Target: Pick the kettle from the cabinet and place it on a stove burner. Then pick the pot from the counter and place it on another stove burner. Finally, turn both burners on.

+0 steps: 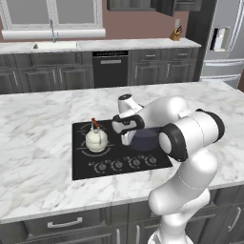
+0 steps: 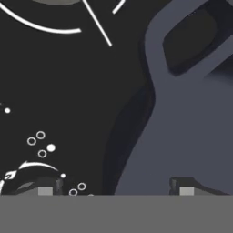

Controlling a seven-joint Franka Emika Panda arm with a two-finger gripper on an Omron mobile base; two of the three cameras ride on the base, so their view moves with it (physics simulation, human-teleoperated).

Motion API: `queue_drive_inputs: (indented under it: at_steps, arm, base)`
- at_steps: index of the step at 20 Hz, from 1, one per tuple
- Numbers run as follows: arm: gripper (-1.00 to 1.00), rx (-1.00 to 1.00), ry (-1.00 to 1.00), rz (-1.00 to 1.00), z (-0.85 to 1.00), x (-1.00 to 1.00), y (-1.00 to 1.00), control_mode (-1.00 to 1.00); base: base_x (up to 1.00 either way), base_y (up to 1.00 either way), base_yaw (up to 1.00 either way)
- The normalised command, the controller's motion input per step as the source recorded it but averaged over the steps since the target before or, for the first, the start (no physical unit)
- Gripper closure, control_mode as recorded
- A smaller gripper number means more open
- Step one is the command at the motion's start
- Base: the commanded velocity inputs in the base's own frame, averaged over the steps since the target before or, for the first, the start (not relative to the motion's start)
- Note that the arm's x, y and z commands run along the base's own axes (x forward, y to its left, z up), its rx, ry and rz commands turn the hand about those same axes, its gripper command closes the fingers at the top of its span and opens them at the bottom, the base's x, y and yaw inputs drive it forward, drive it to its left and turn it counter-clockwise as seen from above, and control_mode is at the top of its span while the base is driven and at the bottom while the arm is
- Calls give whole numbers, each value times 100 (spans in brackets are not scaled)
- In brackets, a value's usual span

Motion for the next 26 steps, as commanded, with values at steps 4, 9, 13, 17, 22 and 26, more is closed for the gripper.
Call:
queue_drive_inputs:
  at_steps: [4,9,13,17,22,26]
  arm:
    - [-100,0,-1,0,25,0,0,-100]
    - [-100,0,-1,0,36,-2,0,-100]
    - [-100,0,-1,0,40,-12,0,-100]
    - [-100,0,-2,0,36,-20,0,-100]
    - [-100,0,-4,0,32,-30,0,-100]
    - [-100,0,-8,0,30,-42,0,-100]
  base:
    - [0,0,0]
    - [0,0,0]
    - [0,0,0]
    - [0,0,0]
    - [0,0,0]
    - [0,0,0]
